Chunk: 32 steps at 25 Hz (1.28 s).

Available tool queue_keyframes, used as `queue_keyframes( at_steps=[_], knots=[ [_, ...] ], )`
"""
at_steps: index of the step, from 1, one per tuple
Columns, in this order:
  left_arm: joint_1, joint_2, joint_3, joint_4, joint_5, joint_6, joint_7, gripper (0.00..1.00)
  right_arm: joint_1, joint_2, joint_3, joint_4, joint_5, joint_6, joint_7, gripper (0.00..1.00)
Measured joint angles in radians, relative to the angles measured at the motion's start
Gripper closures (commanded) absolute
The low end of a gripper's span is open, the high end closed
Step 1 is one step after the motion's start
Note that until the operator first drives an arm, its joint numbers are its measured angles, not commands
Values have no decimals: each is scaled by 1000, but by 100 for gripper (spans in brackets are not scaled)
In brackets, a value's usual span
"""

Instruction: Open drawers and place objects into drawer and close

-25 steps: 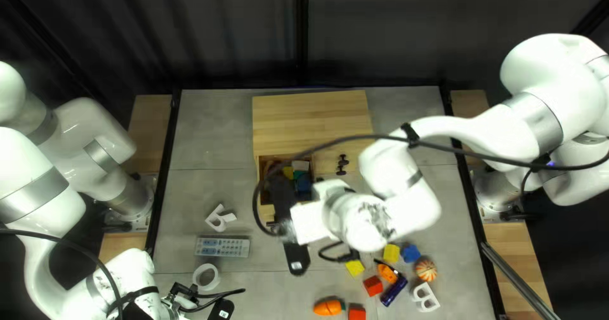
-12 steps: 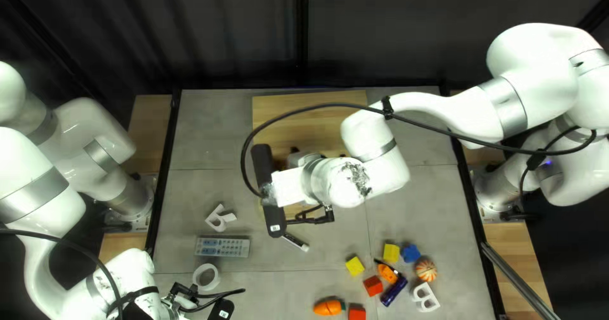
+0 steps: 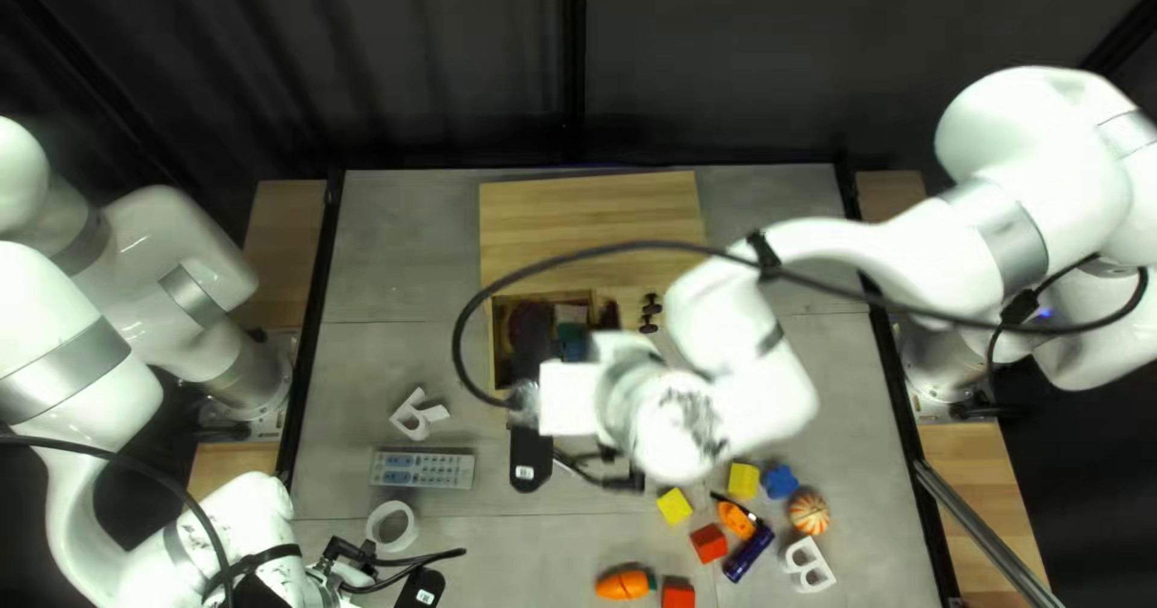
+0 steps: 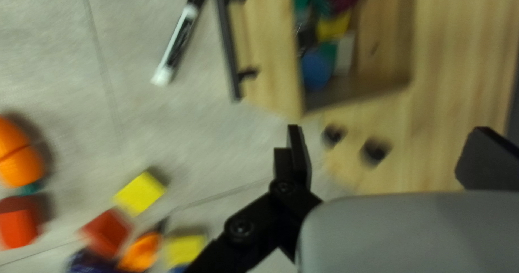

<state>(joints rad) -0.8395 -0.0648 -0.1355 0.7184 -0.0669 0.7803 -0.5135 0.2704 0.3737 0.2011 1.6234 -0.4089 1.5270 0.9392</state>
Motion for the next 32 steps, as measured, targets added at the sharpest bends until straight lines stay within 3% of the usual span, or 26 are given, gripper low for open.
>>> queue_keyframes(
  at_steps=[4, 8, 19, 32],
  knots=[
    [0, 0, 0, 0, 0, 0, 0, 0, 25, 54, 1, 9, 118, 53, 235, 0],
    [0, 0, 0, 0, 0, 0, 0, 0, 20, 73, -3, -72, 185, -41, 346, 0],
    [0, 0, 0, 0, 0, 0, 0, 0, -3, 61, 2, -304, 225, -376, 405, 0],
    [0, 0, 0, 0, 0, 0, 0, 0, 10, 41, 9, -459, 168, -639, 403, 0]
  ],
)
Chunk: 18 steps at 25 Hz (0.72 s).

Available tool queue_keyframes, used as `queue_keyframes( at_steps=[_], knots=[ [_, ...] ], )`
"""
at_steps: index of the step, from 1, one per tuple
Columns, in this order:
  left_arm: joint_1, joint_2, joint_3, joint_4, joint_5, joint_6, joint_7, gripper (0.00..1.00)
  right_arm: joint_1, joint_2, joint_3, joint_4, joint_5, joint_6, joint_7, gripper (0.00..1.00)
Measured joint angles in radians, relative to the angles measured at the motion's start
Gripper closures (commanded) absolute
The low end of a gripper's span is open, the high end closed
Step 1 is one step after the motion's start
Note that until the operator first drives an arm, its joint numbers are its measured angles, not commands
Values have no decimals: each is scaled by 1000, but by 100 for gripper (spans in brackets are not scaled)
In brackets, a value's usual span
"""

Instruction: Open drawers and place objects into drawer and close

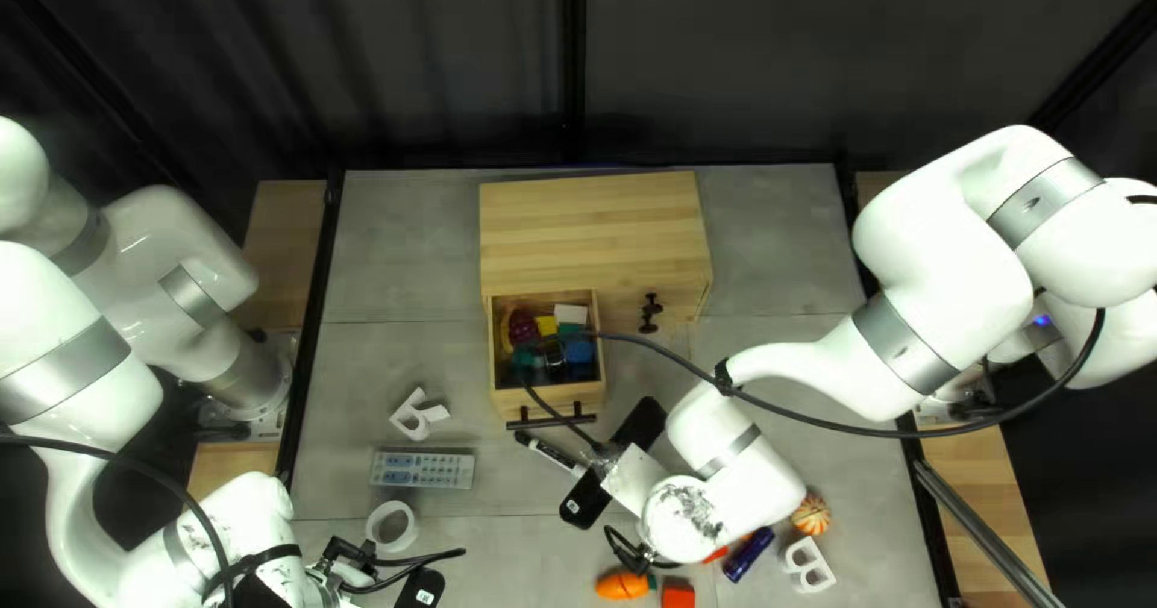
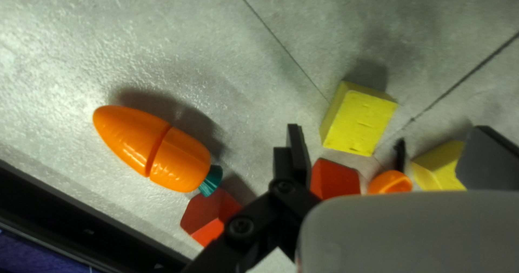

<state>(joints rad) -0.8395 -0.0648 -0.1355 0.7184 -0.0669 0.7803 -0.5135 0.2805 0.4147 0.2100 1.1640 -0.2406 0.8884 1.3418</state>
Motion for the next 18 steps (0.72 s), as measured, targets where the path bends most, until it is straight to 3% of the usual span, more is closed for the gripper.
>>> queue_keyframes(
  at_steps=[9, 10, 11, 12, 18],
  knots=[
    [0, 0, 0, 0, 0, 0, 0, 0, -27, -27, -4, -105, -1, -148, -16, 0],
    [0, 0, 0, 0, 0, 0, 0, 0, -31, -28, -3, -109, 1, -156, -22, 12],
    [0, 0, 0, 0, 0, 0, 0, 0, -35, -27, -3, -113, 4, -164, -29, 43],
    [0, 0, 0, 0, 0, 0, 0, 0, -39, -27, -2, -114, 6, -168, -34, 97],
    [0, 0, 0, 0, 0, 0, 0, 0, -50, -15, 4, -106, 15, -169, -68, 98]
  ],
)
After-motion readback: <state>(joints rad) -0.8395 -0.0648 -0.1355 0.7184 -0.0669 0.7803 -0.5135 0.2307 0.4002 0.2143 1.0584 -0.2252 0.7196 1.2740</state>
